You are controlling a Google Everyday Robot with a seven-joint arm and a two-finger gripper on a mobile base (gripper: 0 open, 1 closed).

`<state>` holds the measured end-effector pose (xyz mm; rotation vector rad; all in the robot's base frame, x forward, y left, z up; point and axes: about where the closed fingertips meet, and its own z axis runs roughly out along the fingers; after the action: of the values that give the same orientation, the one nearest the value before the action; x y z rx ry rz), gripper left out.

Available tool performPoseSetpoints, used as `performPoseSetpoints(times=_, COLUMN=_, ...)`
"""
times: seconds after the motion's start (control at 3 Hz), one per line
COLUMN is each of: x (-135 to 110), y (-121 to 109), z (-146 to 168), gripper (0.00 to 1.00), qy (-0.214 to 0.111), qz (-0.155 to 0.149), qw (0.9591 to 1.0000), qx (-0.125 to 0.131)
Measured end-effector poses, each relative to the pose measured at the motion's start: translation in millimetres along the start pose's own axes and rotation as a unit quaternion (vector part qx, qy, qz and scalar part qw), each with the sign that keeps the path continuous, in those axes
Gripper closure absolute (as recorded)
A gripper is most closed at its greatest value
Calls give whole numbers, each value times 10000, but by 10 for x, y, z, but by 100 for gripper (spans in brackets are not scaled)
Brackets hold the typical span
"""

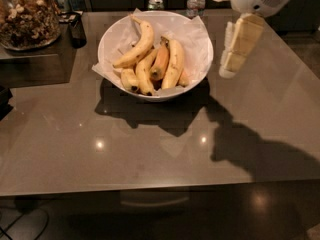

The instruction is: Pick banana from white bowl

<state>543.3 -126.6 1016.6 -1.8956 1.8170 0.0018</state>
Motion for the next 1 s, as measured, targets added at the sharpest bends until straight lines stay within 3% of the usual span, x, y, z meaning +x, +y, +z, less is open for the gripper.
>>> performPoseSetpoints(times=0.67, x=-23, y=-37, z=-2, gripper=37, qy=-29, qz=-17, qw=10000, qx=32)
performPoseSetpoints(times=1.0, x=-53, y=-73, z=3, gripper=51, qy=-80, qz=-21, qw=9999, qx=104)
